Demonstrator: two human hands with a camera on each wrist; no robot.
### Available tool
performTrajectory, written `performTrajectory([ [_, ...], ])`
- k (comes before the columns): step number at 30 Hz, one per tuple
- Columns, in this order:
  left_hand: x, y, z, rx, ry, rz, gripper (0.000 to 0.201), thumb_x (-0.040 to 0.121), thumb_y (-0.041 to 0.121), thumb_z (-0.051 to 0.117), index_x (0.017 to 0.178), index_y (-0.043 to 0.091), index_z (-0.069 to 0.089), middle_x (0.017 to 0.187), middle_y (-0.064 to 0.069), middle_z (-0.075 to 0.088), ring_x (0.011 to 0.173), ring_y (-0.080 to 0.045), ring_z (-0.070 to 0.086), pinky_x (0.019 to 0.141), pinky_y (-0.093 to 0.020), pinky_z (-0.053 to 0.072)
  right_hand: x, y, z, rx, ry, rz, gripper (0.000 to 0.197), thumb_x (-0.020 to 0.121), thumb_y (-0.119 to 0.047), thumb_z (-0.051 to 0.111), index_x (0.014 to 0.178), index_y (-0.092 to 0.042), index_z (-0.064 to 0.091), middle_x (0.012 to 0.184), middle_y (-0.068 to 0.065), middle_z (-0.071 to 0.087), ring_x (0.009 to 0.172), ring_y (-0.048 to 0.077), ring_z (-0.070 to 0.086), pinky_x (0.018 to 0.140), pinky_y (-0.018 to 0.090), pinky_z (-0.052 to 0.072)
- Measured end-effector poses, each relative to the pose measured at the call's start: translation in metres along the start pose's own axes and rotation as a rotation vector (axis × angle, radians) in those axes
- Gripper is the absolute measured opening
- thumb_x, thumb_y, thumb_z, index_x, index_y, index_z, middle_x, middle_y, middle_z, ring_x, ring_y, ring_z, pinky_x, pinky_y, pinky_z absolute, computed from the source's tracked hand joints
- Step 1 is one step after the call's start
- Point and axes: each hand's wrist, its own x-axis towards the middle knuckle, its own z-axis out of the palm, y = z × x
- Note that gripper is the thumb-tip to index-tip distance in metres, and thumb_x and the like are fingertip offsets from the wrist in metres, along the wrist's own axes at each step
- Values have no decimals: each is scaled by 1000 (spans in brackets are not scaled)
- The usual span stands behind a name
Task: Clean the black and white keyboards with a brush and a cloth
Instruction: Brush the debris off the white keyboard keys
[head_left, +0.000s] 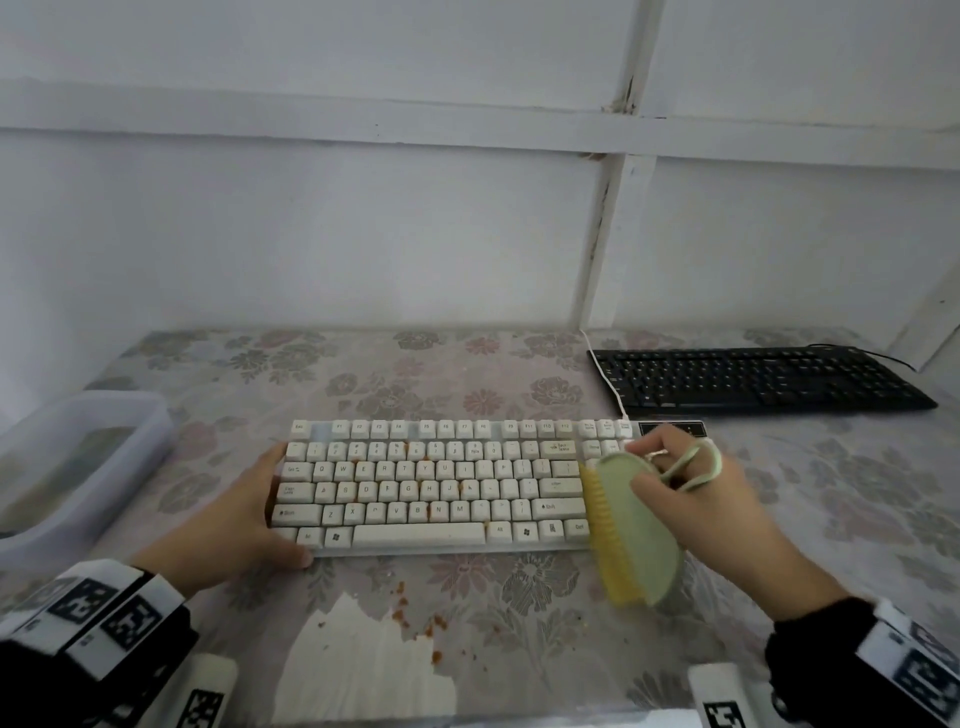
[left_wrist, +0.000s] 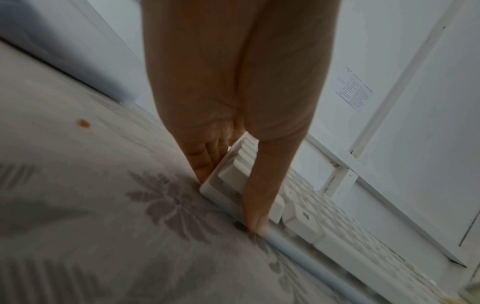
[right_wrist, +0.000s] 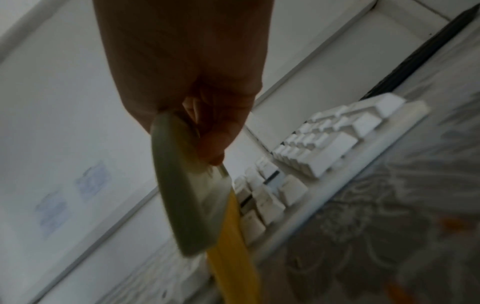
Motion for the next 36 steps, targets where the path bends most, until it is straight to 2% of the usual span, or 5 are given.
performTrajectory([
  [9,0,-3,-2,1,10,11,110,35,15,84,129,40,33,124,8,58,114,-9,57,94,-31,47,42,-29,-2,198,278,-95,24,83,-6,56,86,-29,63,78,-5,68,66,9,59,59,30,47],
  [14,-1,-2,-1,4,15,17,106,35,14,83,125,42,36,124,6,59,112,-8,58,95,-32,49,45,-33,16,121,155,-79,11,88,-10,55,96,-14,62,78,-2,62,62,4,53,43,9,40],
  [23,0,-3,-1,17,21,-19,105,52,-10,83,132,34,31,122,7,59,107,-5,59,83,-20,48,1,-14,11,15,-97,35,11,81,-11,63,74,-20,65,55,-8,55,51,5,45,48,20,36],
  [31,-1,0,1,-18,14,9,95,46,-4,81,116,44,37,120,7,59,102,2,61,77,-15,48,43,-32,4,179,257,-81,15,84,-11,58,89,-23,64,80,-1,66,66,11,57,52,23,46],
  [36,-2,0,1,-25,14,17,93,47,-7,81,114,44,40,118,7,60,106,-4,61,80,-18,49,34,-28,17,91,138,-116,7,88,-6,56,91,-11,60,73,-1,62,52,-1,55,41,11,39],
])
